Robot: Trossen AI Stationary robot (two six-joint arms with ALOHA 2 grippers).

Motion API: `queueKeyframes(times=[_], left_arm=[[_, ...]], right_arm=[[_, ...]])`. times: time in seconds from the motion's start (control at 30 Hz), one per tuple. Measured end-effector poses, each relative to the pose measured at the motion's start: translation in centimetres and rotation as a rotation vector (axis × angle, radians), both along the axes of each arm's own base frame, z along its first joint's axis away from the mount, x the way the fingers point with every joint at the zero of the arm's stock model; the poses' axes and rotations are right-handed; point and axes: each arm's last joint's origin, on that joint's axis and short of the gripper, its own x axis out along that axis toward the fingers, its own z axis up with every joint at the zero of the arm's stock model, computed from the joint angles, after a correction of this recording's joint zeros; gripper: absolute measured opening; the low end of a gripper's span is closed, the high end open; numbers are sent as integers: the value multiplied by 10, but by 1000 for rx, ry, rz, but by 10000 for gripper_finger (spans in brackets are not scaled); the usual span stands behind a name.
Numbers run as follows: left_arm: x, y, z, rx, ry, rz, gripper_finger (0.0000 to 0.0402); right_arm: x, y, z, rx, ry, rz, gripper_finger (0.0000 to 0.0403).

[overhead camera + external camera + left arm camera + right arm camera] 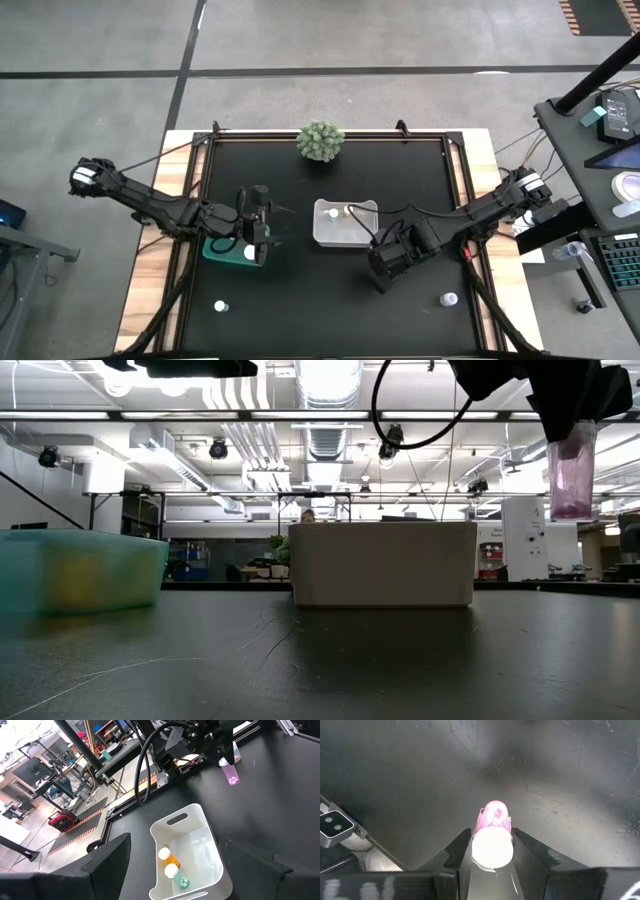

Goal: Pick and place medicine bottles into bin by pill shape (circle, oval)
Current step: Put the pink tablet bottle into the white bin

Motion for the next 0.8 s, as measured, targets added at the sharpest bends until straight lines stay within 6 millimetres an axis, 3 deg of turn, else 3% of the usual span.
queueKeyframes(times=[0.57,0.8], left_arm=[[0,0,0,-2,-2,0,286],[0,0,0,-4,-3,1,286]], right_arm=[[0,-1,1,-9,-7,-14,114],[5,-7,16,28,-49,-8,114]])
